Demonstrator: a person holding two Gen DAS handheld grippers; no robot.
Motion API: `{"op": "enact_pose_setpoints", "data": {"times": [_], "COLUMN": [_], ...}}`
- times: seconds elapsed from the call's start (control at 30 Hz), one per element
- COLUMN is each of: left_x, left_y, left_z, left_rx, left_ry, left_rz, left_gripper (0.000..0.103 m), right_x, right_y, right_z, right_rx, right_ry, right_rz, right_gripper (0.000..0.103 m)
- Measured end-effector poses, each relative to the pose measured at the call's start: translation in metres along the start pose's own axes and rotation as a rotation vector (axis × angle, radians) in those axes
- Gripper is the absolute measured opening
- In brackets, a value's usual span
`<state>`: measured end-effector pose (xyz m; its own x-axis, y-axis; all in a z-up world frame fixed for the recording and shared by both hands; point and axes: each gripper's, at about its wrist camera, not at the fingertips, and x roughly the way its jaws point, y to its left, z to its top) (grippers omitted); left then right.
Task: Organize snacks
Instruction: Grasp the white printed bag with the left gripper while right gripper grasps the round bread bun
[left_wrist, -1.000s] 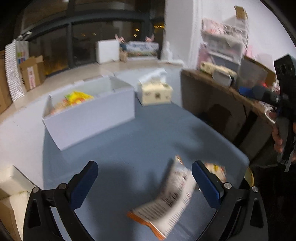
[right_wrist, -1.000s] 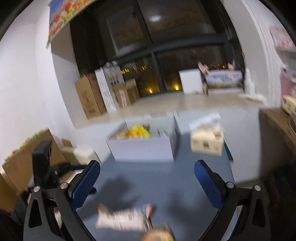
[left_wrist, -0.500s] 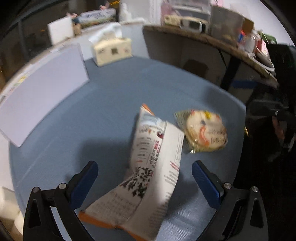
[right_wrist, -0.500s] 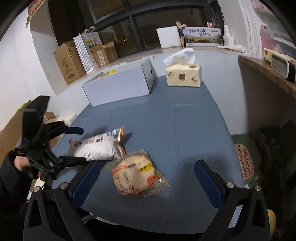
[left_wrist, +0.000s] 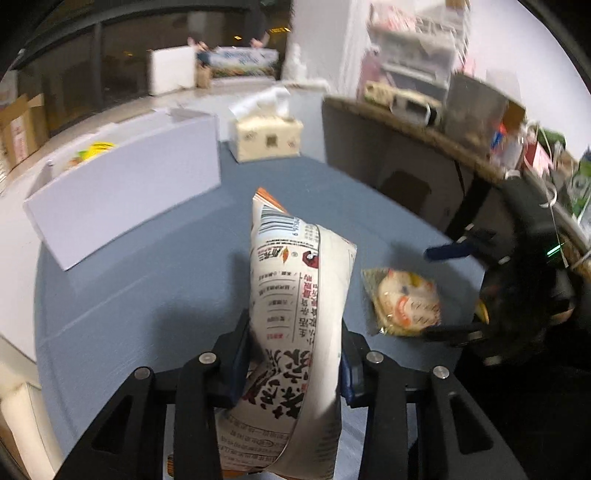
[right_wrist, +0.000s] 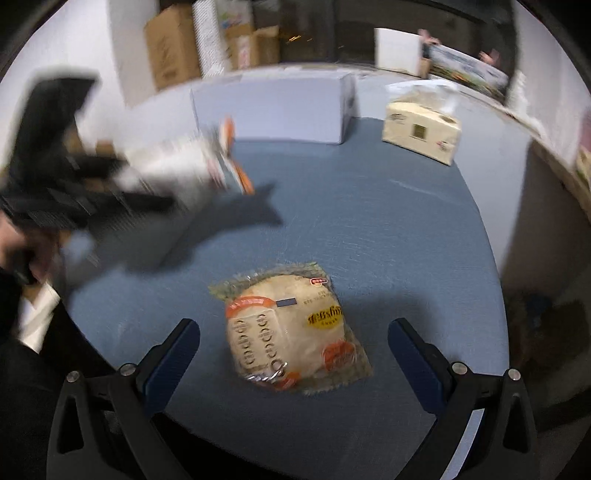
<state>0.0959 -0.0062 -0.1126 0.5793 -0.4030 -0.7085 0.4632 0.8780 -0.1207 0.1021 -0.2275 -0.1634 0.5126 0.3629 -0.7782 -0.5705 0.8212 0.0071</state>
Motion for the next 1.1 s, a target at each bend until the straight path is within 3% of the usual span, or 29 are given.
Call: {"op": "enact_pose_setpoints", "data": {"times": [0.17, 0.27, 0.37, 0.43, 0.47, 0.53, 0.67, 0.83, 1.0, 1.1], "left_x": [-0.029, -0.031, -0.032, -0.032, -0.031, -0.032, -0.04, -0.052, -0.069, -0.074], "left_y": [0.011, 0.011, 0.021, 0.025, 0.025, 0.029, 0.033, 0.043, 0.063, 0.079], "left_z": [-0.009, -0.013, -0.018, -0.018, -0.017, -0.014, -0.007, 0.011, 0.039, 0.064], "left_rx": [-0.074, -0.097, -0.152, -0.17, -0.176, -0.193, -0.217, -0.248, -0.318, -0.308], "left_ry": [-0.066, -0.08, -0.111, -0.118, -0.121, -0.133, -0.173, -0.225, -0.302, -0.334], "left_rz": [-0.014, 0.045, 0.01, 0.017, 0.016, 0.003, 0.008, 0.031, 0.052, 0.098], "left_gripper": [0.043, 0.043, 0.043, 0.043, 0.043, 0.043, 0.043, 0.043, 0.043, 0.043], "right_x": [0.023, 0.03, 0.03, 0.026, 0.025, 0.018, -0.002, -0.031, -0.048, -0.048], "right_y": [0.002, 0.0, 0.0, 0.0, -0.002, -0.003, -0.01, -0.008, -0.011, -0.011], "right_z": [0.002, 0.001, 0.0, 0.001, 0.004, 0.007, 0.016, 0.037, 0.077, 0.112], "right_rx": [-0.072, -0.078, -0.075, -0.067, -0.059, -0.027, 0.032, 0.052, 0.097, 0.109], "right_ry": [0.052, 0.079, 0.085, 0.077, 0.067, 0.052, -0.01, -0.121, -0.212, -0.244], "right_rz": [-0.002, 0.033, 0.034, 0.032, 0.027, -0.015, 0.053, 0.052, 0.085, 0.104], "right_gripper": [0.103, 0.103, 0.102, 0.086, 0.078, 0.078, 0.078, 0.078, 0.078, 0.078]}}
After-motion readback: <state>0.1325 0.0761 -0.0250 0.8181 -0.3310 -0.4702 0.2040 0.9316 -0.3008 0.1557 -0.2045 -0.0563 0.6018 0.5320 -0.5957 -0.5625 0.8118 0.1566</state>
